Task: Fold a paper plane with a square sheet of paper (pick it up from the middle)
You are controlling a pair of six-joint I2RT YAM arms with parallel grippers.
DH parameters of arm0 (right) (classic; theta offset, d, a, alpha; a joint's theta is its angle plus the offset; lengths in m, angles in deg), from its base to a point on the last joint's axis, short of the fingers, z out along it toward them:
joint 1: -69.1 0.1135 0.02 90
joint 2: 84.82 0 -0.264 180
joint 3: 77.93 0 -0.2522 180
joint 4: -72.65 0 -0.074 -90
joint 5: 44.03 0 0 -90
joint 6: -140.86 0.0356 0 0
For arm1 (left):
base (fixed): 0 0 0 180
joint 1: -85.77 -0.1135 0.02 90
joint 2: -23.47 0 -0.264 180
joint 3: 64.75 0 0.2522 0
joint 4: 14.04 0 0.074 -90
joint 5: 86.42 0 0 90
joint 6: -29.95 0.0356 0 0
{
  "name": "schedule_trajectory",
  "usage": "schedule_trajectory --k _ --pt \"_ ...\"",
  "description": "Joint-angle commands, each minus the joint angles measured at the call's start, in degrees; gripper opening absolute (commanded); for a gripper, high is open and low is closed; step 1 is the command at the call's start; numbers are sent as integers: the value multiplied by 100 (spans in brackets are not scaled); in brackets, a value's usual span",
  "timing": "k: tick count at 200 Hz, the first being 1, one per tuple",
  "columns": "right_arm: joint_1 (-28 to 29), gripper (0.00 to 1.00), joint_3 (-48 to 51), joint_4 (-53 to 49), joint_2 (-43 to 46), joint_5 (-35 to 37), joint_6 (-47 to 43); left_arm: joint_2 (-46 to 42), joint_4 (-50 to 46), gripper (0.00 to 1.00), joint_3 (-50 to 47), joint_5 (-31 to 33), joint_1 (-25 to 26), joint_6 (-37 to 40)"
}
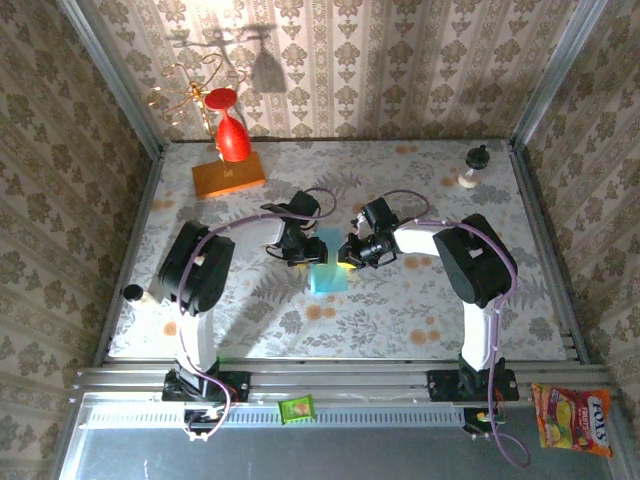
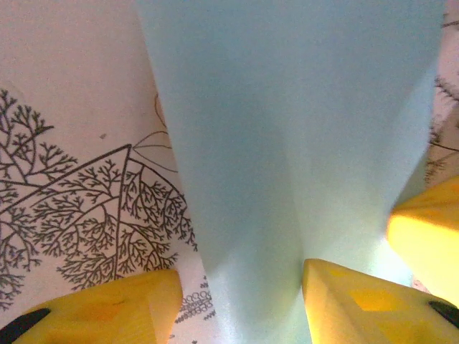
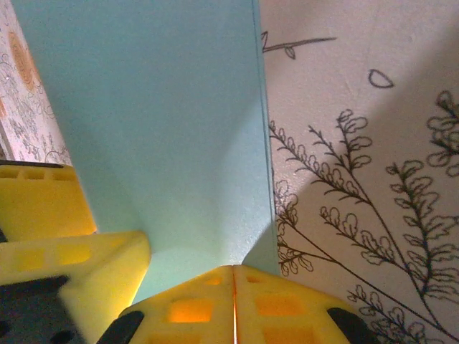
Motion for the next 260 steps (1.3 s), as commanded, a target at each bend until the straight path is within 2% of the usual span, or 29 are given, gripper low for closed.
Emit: schedule_trajectory --k 1,32,63,81,90,113,148,177,260 --pt "-18 10 257 -754 -319 730 -213 -159 389 54 -313 -98 -119 -80" --pt "-25 10 398 -855 -387 943 -246 -1150 618 57 -443 220 -204 -490" --pt "-27 10 387 -927 -416 1022 -257 -1467 989 53 -586 7 -17 -668" --pt "-18 10 368 -970 -428 1066 -257 -1327 1299 47 -578 -335 164 -839" --pt "-16 10 352 -1011 -443 1085 -260 -1211 1474 41 -615 -505 229 -984" --pt "-21 9 315 -1118 -466 1090 -276 -860 1587 30 -648 -600 262 -1171" --pt "-26 9 297 -1205 -464 1132 -283 -580 1815 18 -787 -784 193 -1288" --pt "-23 8 293 -1214 -513 1143 -283 -445 1990 14 -911 -943 130 -1328" --pt "-18 8 231 -1365 -578 1169 -299 -105 1780 12 -814 -1092 130 -1011"
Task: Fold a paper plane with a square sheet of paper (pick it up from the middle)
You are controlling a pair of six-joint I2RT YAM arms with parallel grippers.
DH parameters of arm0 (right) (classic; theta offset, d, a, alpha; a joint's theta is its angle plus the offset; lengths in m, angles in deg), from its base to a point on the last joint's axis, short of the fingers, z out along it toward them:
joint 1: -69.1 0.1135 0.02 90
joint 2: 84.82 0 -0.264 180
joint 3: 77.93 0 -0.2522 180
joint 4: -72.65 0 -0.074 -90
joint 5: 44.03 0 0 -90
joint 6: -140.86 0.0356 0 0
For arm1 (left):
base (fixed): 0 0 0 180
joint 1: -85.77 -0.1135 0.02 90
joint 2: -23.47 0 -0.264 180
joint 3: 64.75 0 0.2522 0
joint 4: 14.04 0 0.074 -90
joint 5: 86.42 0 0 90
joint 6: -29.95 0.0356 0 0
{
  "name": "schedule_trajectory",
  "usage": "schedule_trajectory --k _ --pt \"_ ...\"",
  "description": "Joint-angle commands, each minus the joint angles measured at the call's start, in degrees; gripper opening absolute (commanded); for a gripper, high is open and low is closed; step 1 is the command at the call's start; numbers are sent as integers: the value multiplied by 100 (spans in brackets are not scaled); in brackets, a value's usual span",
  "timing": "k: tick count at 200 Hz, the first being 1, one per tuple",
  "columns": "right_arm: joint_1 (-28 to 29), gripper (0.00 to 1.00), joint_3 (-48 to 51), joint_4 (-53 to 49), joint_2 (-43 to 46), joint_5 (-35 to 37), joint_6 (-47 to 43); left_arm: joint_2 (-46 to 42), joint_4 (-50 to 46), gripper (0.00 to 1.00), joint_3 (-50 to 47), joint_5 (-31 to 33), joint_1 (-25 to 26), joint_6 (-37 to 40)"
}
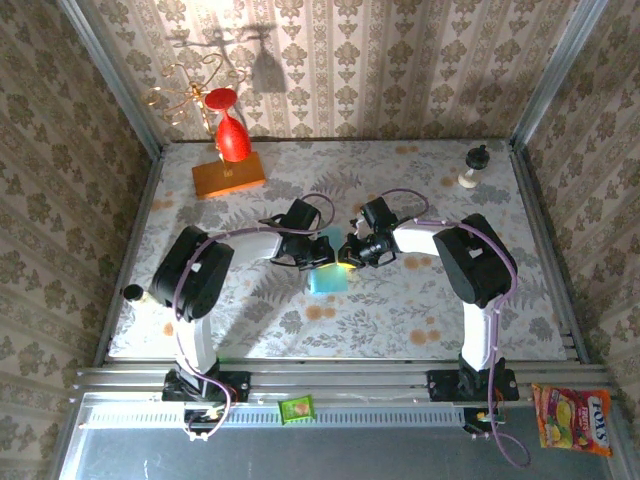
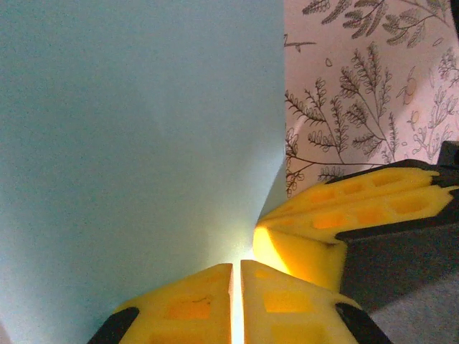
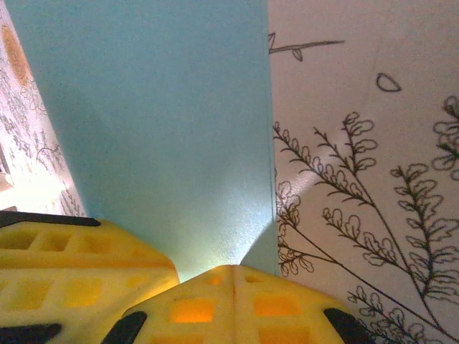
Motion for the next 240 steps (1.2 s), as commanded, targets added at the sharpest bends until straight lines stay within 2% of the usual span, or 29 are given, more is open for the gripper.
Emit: schedule_trajectory --k 1,89,133,142,162,201,240 --pt "-18 8 293 -1166 -551 1060 -129 137 -130 12 35 -111 -32 187" --pt "-26 7 275 -1405 -628 1298 -261 204 -181 12 -437 -385 -603 702" --pt "-25 7 319 -1414 -657 1365 -330 -206 -311 12 -790 -481 -1095 1006" --pt "-27 7 310 -1424 -666 1360 -339 -331 -290 12 -904 -489 -1387 995" --pt "-27 7 294 -1432 -690 1362 -349 -673 -216 12 -1077 -482 -1600 958" --pt "-26 7 284 -1429 -744 1346 -348 -1108 341 12 -1045 -585 -1263 561" --pt "-26 7 310 -1409 -758 1346 -323 -439 1019 12 -551 -772 -568 76"
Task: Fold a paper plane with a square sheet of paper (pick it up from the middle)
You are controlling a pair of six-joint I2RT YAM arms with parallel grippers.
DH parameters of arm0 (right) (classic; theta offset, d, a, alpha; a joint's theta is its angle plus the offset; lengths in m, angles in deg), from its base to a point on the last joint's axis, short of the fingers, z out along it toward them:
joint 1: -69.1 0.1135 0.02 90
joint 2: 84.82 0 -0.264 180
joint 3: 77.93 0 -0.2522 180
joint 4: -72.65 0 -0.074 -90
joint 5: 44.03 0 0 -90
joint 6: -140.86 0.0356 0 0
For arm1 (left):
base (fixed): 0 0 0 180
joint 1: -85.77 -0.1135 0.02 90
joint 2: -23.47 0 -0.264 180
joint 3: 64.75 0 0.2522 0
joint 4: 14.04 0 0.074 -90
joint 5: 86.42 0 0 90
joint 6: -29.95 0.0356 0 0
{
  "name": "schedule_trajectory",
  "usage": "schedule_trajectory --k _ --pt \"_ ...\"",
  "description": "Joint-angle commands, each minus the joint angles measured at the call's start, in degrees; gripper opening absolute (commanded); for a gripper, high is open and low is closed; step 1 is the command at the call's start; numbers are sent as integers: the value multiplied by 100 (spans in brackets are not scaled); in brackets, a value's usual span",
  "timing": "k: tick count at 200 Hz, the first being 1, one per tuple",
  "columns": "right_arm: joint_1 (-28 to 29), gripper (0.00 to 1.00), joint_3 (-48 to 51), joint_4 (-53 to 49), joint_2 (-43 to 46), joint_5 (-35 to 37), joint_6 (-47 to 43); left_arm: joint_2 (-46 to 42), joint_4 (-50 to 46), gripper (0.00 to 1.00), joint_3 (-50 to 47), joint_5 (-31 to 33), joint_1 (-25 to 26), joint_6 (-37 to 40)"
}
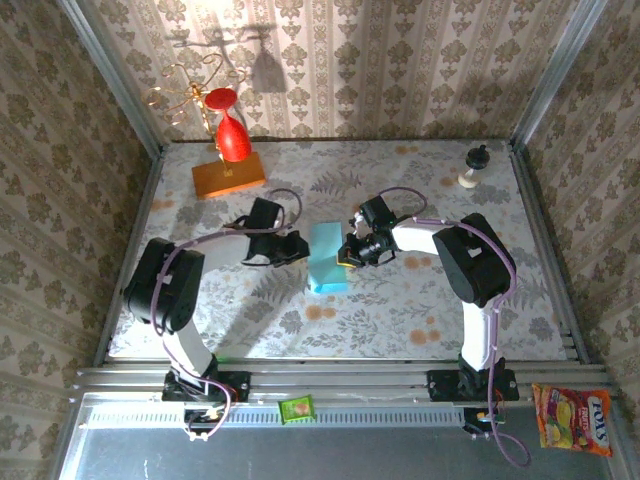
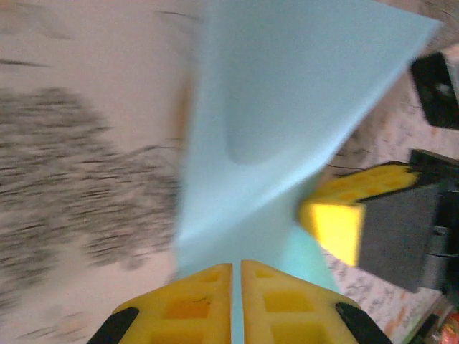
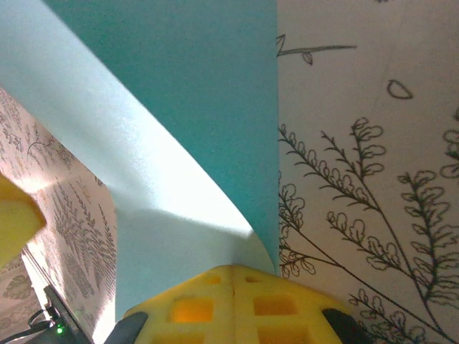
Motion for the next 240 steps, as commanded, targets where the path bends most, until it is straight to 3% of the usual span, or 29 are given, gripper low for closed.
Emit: schedule_trajectory --k 1,56,106,129,172,207,240 --pt "-27 7 426 -1186 -706 1287 -83 441 495 12 363 -158 335 -365" --pt "-27 6 450 -1194 -681 1312 -83 1060 742 12 413 -258 191 -423" --pt "-27 6 477 -1214 -733 1365 -104 930 1283 12 -490 -391 -921 -406" --pt "-27 6 487 -1209 -741 1371 -114 608 1149 12 -526 -418 -1166 -294" --pt "-32 6 496 -1205 -734 1386 -96 176 1125 12 -178 -389 -641 -427" --pt "-27 7 514 -1202 -748 1394 -96 704 1342 12 205 -477 -83 -714" --pt "-20 6 505 -1237 -756 1405 -97 1201 1507 12 423 -512 47 -969"
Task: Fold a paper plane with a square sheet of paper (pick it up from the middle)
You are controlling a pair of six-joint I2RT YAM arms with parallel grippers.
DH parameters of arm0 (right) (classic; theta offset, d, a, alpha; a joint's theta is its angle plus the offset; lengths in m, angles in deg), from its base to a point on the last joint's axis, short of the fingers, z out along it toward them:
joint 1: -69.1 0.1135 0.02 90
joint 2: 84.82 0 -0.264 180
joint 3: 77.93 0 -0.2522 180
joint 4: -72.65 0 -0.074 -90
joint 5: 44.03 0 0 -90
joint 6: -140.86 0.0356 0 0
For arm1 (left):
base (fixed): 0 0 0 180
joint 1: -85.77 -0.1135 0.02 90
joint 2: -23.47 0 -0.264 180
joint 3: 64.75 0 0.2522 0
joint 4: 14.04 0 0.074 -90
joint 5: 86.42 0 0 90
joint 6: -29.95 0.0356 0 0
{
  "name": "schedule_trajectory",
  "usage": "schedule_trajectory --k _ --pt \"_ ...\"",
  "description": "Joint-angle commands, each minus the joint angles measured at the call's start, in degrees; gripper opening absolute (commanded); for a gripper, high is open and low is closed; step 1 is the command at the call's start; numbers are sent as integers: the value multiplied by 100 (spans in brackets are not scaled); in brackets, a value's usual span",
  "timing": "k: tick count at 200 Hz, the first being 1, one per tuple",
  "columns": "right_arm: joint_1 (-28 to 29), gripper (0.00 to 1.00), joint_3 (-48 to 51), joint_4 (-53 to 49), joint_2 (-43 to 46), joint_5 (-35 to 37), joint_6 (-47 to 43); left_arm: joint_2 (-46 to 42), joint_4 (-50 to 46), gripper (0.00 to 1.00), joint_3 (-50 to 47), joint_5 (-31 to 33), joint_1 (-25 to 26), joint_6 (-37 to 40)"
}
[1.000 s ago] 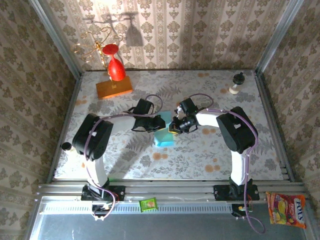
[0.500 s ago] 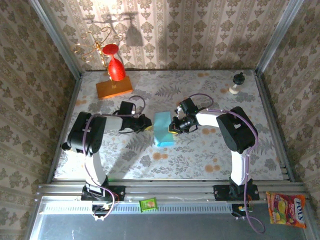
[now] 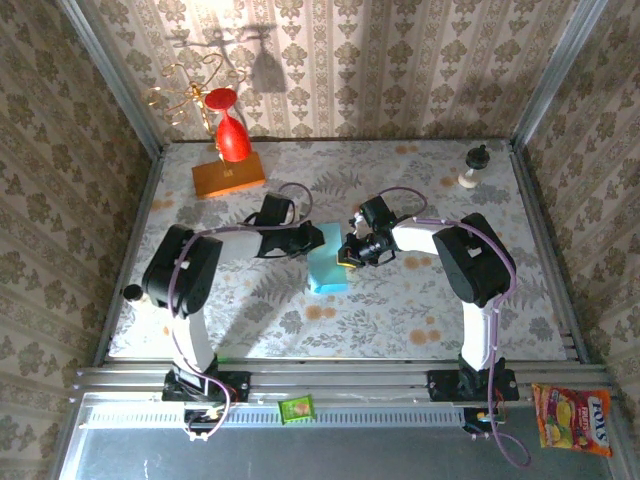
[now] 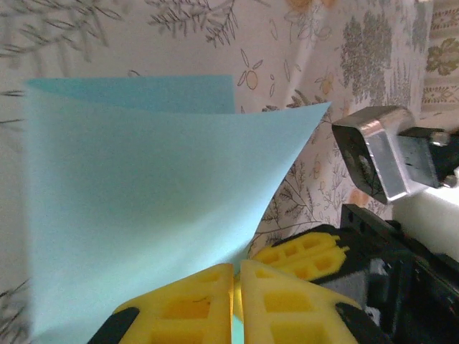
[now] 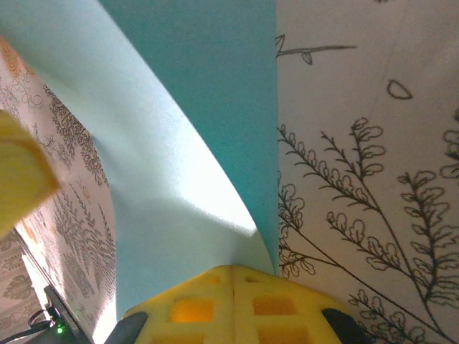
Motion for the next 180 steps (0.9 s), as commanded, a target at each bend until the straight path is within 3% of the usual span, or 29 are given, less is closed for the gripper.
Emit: schedule_trajectory --k 1,34,74,98,135,180 --pt "-28 6 494 -1239 -745 1410 -97 346 78 12 118 -34 -6 -267" --pt "-43 6 490 -1245 -741 1430 -123 462 -14 12 -3 25 -249 -128" --pt "-62 6 503 -1257 -737 1463 -143 351 -485 12 -184 231 -1050 305" --pt "-75 6 495 -1249 -737 1443 -174 116 -623 10 -171 296 -1214 369" --pt "-75 6 486 -1255 -735 1457 -184 -675 -683 11 -6 444 -751 351" --pt "-80 6 485 -1234 -746 1418 -164 -223 -575 11 421 401 -198 115"
